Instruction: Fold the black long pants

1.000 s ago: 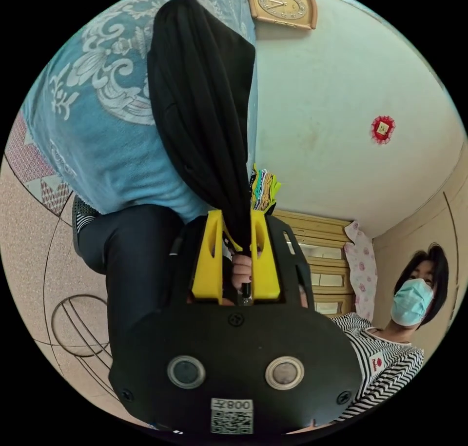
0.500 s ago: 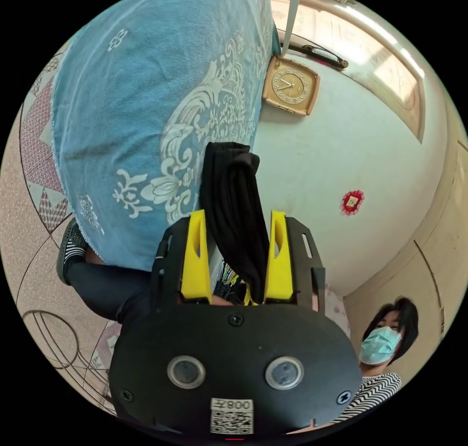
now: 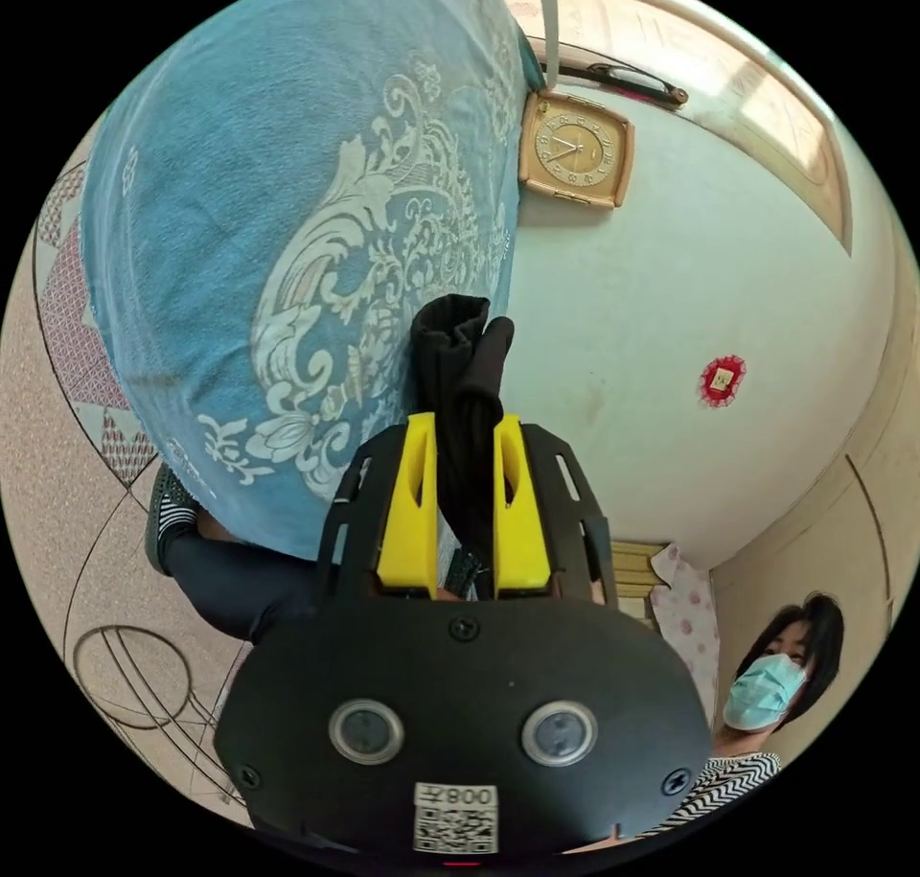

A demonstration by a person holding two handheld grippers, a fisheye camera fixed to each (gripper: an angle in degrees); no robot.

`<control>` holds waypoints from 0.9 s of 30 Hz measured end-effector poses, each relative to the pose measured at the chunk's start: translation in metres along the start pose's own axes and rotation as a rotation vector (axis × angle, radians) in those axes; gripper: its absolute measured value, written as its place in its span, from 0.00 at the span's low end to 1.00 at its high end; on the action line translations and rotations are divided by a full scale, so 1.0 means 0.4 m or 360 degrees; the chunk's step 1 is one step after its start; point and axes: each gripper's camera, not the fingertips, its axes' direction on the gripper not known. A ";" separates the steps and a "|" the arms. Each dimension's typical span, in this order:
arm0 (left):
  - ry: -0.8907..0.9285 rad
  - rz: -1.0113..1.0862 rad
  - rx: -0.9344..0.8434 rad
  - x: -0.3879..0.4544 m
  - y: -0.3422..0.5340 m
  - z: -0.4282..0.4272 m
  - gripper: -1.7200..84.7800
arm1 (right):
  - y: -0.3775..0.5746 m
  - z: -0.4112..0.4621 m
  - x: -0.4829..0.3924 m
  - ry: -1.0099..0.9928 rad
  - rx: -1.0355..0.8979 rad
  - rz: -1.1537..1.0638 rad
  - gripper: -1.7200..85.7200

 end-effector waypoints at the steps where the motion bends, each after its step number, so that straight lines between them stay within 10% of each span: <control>1: -0.0016 0.0049 -0.0009 0.038 -0.012 0.001 0.13 | 0.003 -0.015 -0.019 -0.0013 0.0012 -0.0011 0.10; 27: -0.0052 0.0477 -0.0590 0.797 -0.235 0.148 0.11 | 0.685 -0.493 -0.510 0.0044 0.0355 -0.0386 0.06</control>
